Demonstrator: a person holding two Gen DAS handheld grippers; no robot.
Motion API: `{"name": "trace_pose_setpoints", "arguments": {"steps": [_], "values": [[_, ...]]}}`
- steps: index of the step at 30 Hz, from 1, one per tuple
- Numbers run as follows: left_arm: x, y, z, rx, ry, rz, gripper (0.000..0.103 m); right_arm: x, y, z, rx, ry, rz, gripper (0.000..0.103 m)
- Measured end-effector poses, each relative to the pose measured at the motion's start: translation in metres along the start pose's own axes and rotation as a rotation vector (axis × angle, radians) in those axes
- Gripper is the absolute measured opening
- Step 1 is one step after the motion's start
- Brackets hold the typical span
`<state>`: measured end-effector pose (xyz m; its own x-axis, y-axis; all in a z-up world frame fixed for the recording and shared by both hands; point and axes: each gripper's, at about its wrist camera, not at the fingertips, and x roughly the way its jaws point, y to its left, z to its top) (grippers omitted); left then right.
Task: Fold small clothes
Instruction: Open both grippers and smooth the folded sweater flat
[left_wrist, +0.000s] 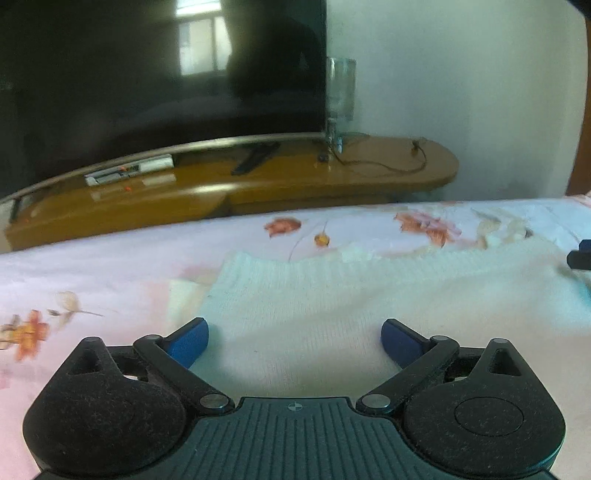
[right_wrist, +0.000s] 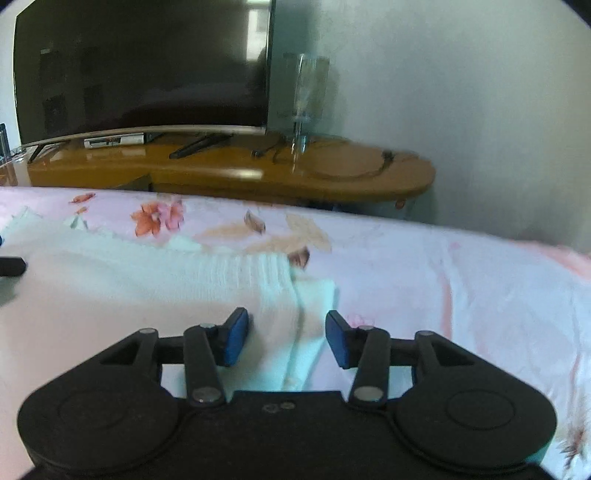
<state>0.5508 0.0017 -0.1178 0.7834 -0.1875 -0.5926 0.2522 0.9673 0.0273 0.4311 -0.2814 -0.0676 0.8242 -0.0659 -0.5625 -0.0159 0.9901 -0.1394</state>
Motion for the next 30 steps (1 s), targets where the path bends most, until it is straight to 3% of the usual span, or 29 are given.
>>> {"name": "trace_pose_setpoints", "arguments": {"steps": [3, 5, 7, 8, 9, 11, 13, 16, 19, 20, 23, 27, 28, 30], "values": [[-0.035, -0.03, -0.002, 0.065, -0.099, -0.064, 0.1, -0.023, 0.032, 0.001, -0.044, -0.041, 0.128, 0.042], [-0.035, -0.049, -0.008, 0.082, -0.064, -0.108, 0.1, -0.027, 0.061, -0.003, -0.119, -0.036, 0.202, 0.041], [-0.024, -0.058, -0.019, 0.095, -0.006, -0.083, 0.1, -0.021, 0.083, -0.011, -0.166, -0.005, 0.237, 0.042], [-0.016, -0.057, -0.028, 0.103, 0.032, -0.067, 0.1, -0.014, 0.089, -0.017, -0.184, 0.03, 0.218, 0.043], [-0.019, -0.05, -0.031, 0.075, 0.009, -0.087, 0.1, -0.008, 0.089, -0.025, -0.188, 0.045, 0.197, 0.043], [-0.024, -0.037, -0.03, 0.065, 0.02, -0.042, 0.1, -0.01, 0.078, -0.032, -0.166, 0.013, 0.192, 0.048], [-0.029, -0.021, -0.037, 0.079, 0.009, 0.003, 0.1, -0.015, 0.057, -0.035, -0.142, 0.007, 0.11, 0.048], [-0.031, 0.002, -0.05, 0.014, 0.007, -0.01, 0.103, -0.022, 0.017, -0.039, -0.057, 0.02, -0.053, 0.051], [-0.033, -0.001, -0.047, 0.019, -0.001, 0.026, 0.103, -0.027, -0.007, -0.044, 0.104, 0.047, -0.012, 0.051], [-0.041, -0.008, -0.044, 0.023, -0.019, 0.033, 0.103, -0.032, -0.004, -0.041, 0.122, 0.034, -0.018, 0.044], [-0.065, -0.025, -0.043, 0.016, -0.076, -0.031, 0.103, -0.058, 0.018, -0.038, 0.139, -0.045, 0.062, 0.035], [-0.058, -0.052, -0.056, 0.06, 0.001, -0.05, 0.103, -0.064, 0.066, -0.049, -0.007, -0.003, 0.18, 0.033], [-0.052, -0.053, -0.061, 0.068, 0.042, -0.035, 0.103, -0.06, 0.075, -0.056, -0.036, 0.03, 0.191, 0.033], [-0.052, -0.042, -0.068, 0.017, 0.039, -0.052, 0.103, -0.054, 0.08, -0.069, -0.074, 0.061, 0.162, 0.034]]}}
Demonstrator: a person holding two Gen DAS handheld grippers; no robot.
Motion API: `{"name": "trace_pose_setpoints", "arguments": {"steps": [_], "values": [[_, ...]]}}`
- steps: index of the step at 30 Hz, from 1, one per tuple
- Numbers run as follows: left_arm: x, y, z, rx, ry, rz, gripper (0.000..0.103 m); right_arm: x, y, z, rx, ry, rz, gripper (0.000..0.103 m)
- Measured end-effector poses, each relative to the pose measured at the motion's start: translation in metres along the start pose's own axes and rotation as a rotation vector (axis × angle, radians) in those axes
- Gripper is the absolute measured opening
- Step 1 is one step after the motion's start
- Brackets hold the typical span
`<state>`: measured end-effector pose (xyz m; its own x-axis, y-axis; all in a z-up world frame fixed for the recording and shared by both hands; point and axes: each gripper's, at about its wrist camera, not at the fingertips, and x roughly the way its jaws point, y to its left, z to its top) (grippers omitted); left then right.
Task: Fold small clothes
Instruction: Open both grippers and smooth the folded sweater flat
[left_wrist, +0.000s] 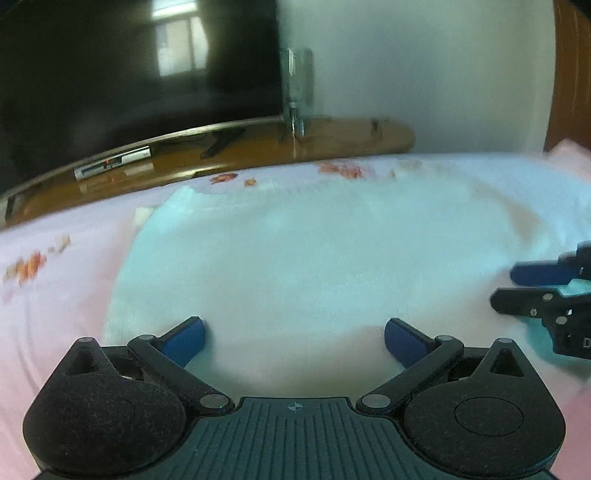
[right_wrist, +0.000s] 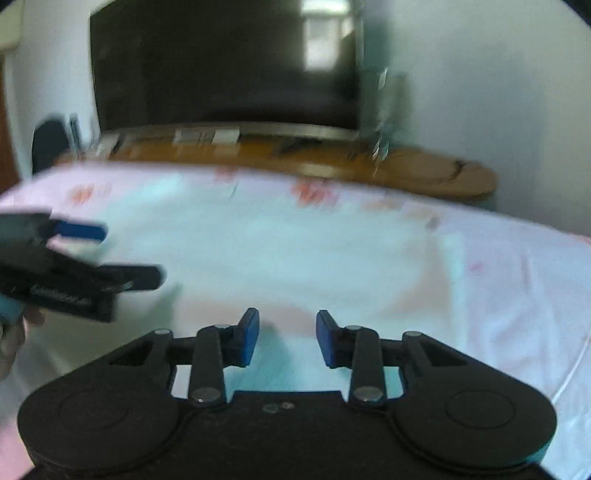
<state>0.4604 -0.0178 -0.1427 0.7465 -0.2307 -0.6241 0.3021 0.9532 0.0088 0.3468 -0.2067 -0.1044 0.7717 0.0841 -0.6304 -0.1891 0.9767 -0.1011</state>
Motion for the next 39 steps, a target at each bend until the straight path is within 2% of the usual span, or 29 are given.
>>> {"name": "trace_pose_setpoints", "arguments": {"steps": [2, 5, 7, 9, 12, 15, 17, 19, 21, 25, 28, 30, 32, 35, 37, 39], "values": [[-0.004, 0.011, 0.0, -0.018, 0.016, 0.031, 0.103, -0.008, -0.013, -0.003, 0.032, -0.005, -0.033, 0.033], [-0.014, 0.029, -0.01, -0.038, 0.022, 0.057, 0.103, -0.021, -0.036, -0.009, 0.08, 0.015, -0.15, 0.033], [-0.022, 0.026, -0.008, -0.042, 0.024, 0.078, 0.103, -0.026, -0.041, -0.011, 0.103, 0.028, -0.141, 0.033], [-0.031, 0.017, -0.005, -0.05, 0.002, 0.061, 0.103, -0.04, -0.034, -0.008, 0.096, -0.004, -0.151, 0.034], [-0.042, -0.006, -0.008, -0.045, -0.012, 0.008, 0.103, -0.061, -0.012, -0.009, 0.094, -0.055, -0.034, 0.033], [-0.039, -0.023, -0.025, -0.011, 0.044, 0.003, 0.103, -0.058, 0.018, -0.02, 0.029, -0.016, 0.027, 0.033], [-0.043, -0.022, -0.037, 0.002, 0.026, 0.022, 0.103, -0.05, 0.027, -0.031, -0.015, 0.011, -0.004, 0.033], [-0.05, -0.018, -0.035, -0.007, 0.037, 0.042, 0.103, -0.055, 0.019, -0.035, 0.032, 0.0, -0.044, 0.034], [-0.059, -0.018, -0.033, -0.003, 0.016, 0.077, 0.103, -0.064, 0.011, -0.034, 0.061, 0.002, -0.069, 0.033], [-0.058, -0.029, -0.034, -0.033, 0.029, 0.079, 0.103, -0.079, 0.025, -0.037, 0.044, -0.014, -0.031, 0.033], [-0.058, -0.042, -0.041, -0.004, 0.032, 0.098, 0.103, -0.07, 0.042, -0.039, 0.029, 0.001, -0.013, 0.035], [-0.06, -0.033, -0.045, -0.054, 0.033, 0.097, 0.103, -0.071, 0.046, -0.045, 0.016, 0.011, -0.031, 0.035], [-0.064, -0.019, -0.048, -0.065, 0.035, 0.132, 0.103, -0.075, 0.037, -0.047, 0.029, 0.015, -0.054, 0.036], [-0.069, 0.005, -0.055, -0.111, 0.039, 0.121, 0.103, -0.086, 0.004, -0.057, 0.093, 0.022, -0.14, 0.036], [-0.07, 0.009, -0.057, -0.106, 0.041, 0.118, 0.103, -0.093, -0.015, -0.066, 0.149, 0.017, -0.128, 0.035], [-0.067, 0.007, -0.056, -0.098, 0.042, 0.13, 0.103, -0.093, -0.016, -0.069, 0.133, 0.015, -0.141, 0.034]]}}
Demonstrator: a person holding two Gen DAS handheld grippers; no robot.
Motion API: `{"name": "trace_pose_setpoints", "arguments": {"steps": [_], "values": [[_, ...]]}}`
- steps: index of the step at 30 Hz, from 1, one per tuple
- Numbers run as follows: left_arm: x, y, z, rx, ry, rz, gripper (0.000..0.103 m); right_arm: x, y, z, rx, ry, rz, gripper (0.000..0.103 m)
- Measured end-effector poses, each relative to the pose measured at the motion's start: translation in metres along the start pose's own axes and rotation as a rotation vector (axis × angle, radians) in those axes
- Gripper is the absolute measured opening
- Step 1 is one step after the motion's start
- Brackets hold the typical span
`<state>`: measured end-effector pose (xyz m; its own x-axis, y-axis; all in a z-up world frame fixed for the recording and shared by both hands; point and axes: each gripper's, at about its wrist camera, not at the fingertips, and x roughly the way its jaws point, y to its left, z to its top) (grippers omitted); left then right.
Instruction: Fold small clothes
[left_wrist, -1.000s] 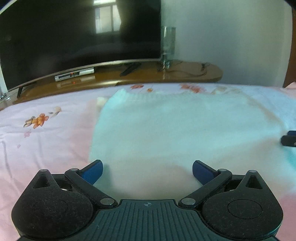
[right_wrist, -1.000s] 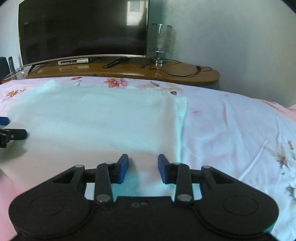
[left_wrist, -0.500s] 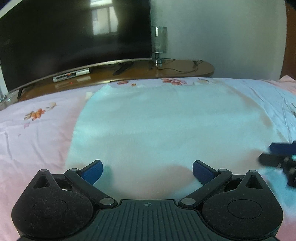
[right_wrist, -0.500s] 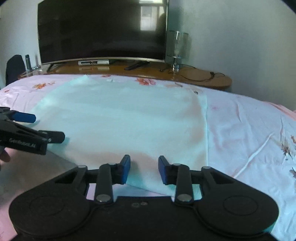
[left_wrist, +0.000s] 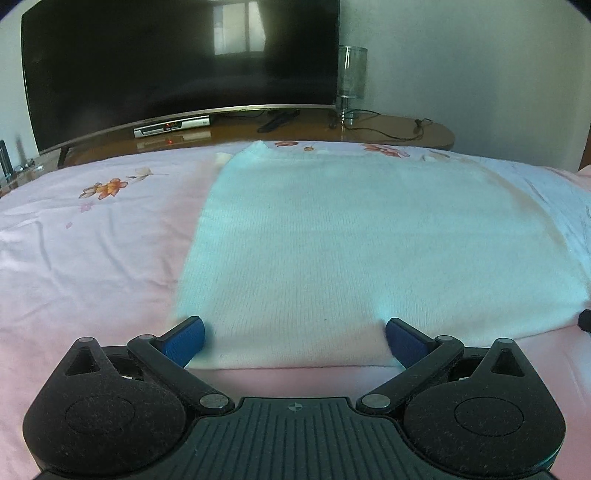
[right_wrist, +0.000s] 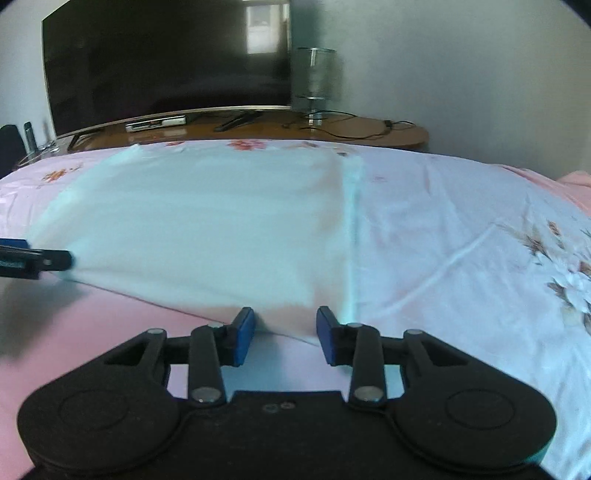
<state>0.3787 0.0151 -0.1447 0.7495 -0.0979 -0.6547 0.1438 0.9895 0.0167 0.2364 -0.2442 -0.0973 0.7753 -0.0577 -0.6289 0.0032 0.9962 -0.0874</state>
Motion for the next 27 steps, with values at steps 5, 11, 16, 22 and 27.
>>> {"name": "trace_pose_setpoints", "arguments": {"steps": [5, 11, 16, 22, 27], "values": [[0.002, 0.002, 0.001, -0.001, 0.004, -0.008, 0.103, 0.0, 0.008, 0.003, -0.004, 0.005, -0.017, 0.035], [0.001, 0.0, -0.001, -0.002, -0.009, -0.003, 0.103, 0.001, -0.001, -0.003, 0.061, -0.002, -0.02, 0.037], [0.001, -0.001, -0.003, -0.006, -0.017, -0.002, 0.103, -0.015, 0.0, 0.006, 0.122, -0.104, -0.014, 0.03], [0.001, -0.002, -0.004, -0.007, -0.02, -0.003, 0.103, 0.004, 0.003, 0.001, 0.11, -0.005, -0.03, 0.032], [-0.005, -0.003, -0.002, -0.011, 0.004, 0.008, 0.103, 0.001, 0.007, 0.004, 0.091, -0.005, -0.047, 0.032]]}}
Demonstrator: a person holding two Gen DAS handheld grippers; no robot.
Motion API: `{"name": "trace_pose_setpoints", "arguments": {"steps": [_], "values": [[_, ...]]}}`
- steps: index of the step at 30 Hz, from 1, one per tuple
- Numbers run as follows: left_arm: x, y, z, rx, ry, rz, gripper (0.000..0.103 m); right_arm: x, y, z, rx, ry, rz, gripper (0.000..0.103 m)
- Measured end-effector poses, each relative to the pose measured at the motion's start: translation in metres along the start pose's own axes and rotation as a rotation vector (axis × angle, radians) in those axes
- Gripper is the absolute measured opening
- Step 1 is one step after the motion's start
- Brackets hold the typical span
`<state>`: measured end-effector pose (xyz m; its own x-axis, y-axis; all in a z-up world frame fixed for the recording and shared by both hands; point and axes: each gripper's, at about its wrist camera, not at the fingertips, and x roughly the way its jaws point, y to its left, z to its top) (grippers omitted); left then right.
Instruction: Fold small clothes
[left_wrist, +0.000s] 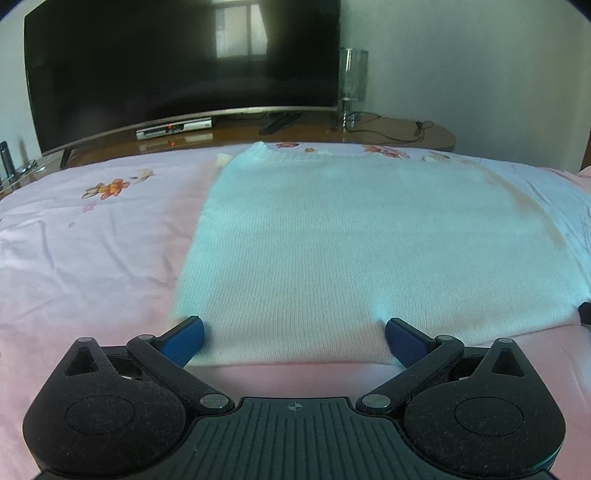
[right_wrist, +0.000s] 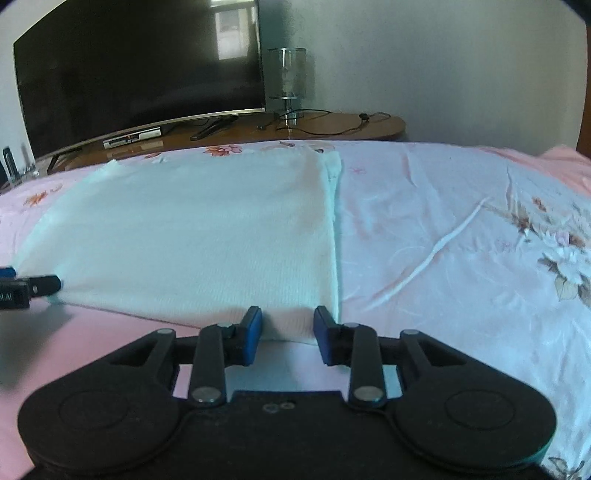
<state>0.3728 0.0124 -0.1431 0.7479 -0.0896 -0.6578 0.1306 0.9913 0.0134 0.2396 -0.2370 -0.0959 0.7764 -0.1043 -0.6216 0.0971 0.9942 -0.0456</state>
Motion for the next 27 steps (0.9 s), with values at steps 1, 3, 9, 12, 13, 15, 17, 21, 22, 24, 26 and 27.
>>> {"name": "trace_pose_setpoints", "arguments": {"steps": [1, 3, 9, 12, 13, 15, 17, 21, 22, 24, 26, 27], "values": [[-0.006, 0.0, -0.001, -0.004, 0.01, 0.001, 0.103, -0.002, 0.0, 0.002, 0.0, 0.008, -0.004, 0.032], [-0.018, 0.002, -0.012, -0.044, 0.054, -0.021, 0.103, -0.016, 0.0, 0.002, 0.009, -0.009, 0.023, 0.038], [-0.064, 0.016, -0.053, -0.205, 0.025, -0.103, 0.103, -0.055, -0.007, -0.029, 0.094, -0.014, 0.073, 0.038], [-0.075, 0.039, -0.063, -0.459, 0.002, -0.189, 0.103, -0.072, -0.009, -0.043, 0.162, -0.006, 0.089, 0.038], [-0.077, 0.048, -0.066, -0.551, -0.002, -0.222, 0.098, -0.078, -0.01, -0.046, 0.182, -0.006, 0.096, 0.039], [-0.076, 0.064, -0.076, -0.749, 0.004, -0.287, 0.083, -0.088, -0.009, -0.049, 0.206, -0.008, 0.109, 0.039], [-0.071, 0.077, -0.09, -0.937, -0.003, -0.34, 0.078, -0.098, -0.008, -0.05, 0.205, -0.017, 0.118, 0.039], [-0.05, 0.09, -0.09, -1.086, -0.027, -0.367, 0.078, -0.113, -0.006, -0.048, 0.178, -0.029, 0.14, 0.039], [-0.045, 0.09, -0.086, -1.09, -0.026, -0.363, 0.078, -0.115, -0.006, -0.048, 0.174, -0.031, 0.143, 0.039], [-0.033, 0.089, -0.077, -1.09, -0.033, -0.359, 0.078, -0.118, -0.005, -0.045, 0.171, -0.033, 0.145, 0.039], [-0.022, 0.086, -0.066, -1.081, -0.043, -0.349, 0.078, -0.117, -0.006, -0.039, 0.173, -0.038, 0.148, 0.039], [-0.017, 0.085, -0.062, -1.081, -0.054, -0.347, 0.078, -0.114, -0.005, -0.036, 0.174, -0.039, 0.15, 0.039]]}}
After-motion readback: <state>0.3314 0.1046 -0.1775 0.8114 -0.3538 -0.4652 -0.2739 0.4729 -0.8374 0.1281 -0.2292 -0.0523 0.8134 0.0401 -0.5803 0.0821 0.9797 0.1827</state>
